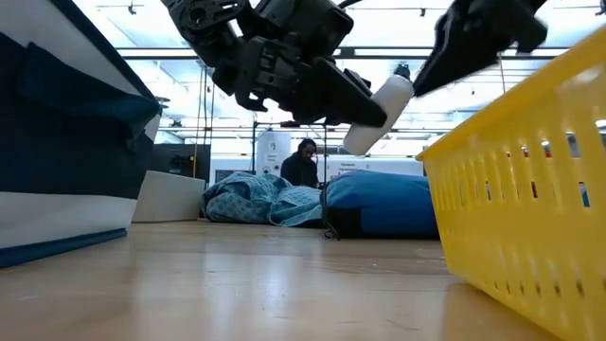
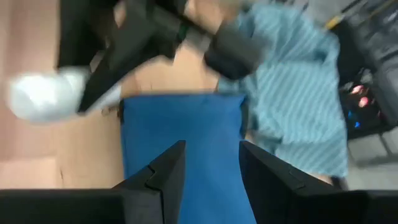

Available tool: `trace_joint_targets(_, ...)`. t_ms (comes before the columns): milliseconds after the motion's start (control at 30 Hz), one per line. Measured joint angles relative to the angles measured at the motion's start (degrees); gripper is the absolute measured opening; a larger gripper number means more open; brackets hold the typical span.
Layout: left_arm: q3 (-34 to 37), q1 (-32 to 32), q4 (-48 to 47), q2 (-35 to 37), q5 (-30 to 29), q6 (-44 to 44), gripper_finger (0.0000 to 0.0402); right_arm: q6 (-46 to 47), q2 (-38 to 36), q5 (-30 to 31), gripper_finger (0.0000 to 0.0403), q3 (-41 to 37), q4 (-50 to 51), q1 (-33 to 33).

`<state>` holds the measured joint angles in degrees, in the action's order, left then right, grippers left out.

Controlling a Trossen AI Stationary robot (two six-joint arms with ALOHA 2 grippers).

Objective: Pick & place medical supplies in basket/bin
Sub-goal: Put the rolled gauze into the yellow bin

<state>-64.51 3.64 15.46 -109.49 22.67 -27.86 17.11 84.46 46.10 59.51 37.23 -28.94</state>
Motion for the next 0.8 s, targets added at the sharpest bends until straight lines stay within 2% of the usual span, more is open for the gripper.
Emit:
trace_joint_targets(133,0.0,0.1,0.5,0.0,0.2,0.0,0.0043,-0.8,-4.7,3.2,0.0156,0.0,-2.1,-3.9)
trace_joint_targets(300,0.0,0.1,4.2,0.0,1.7,1.0,0.0043,-6.6,-9.7,1.7,0.0156,0.0,-9.9,-8.6)
trace_joint_targets(400,0.0,0.0,6.5,0.0,3.1,1.9,0.0043,-12.0,-11.6,-2.8,0.0156,0.0,-17.3,-10.7)
trace_joint_targets(533,0.0,0.0,9.5,0.0,3.4,2.5,0.0043,-19.4,-12.6,-12.8,0.0156,0.0,-26.6,-11.9)
trace_joint_targets(633,0.0,0.0,11.5,0.0,3.9,2.7,0.0043,-23.4,-12.7,-20.0,0.0156,0.0,-30.6,-12.0)
trace_joint_targets(800,0.0,0.1,14.7,0.0,4.4,3.2,0.0043,-26.4,-12.7,-27.8,0.0156,0.0,-34.5,-11.8)
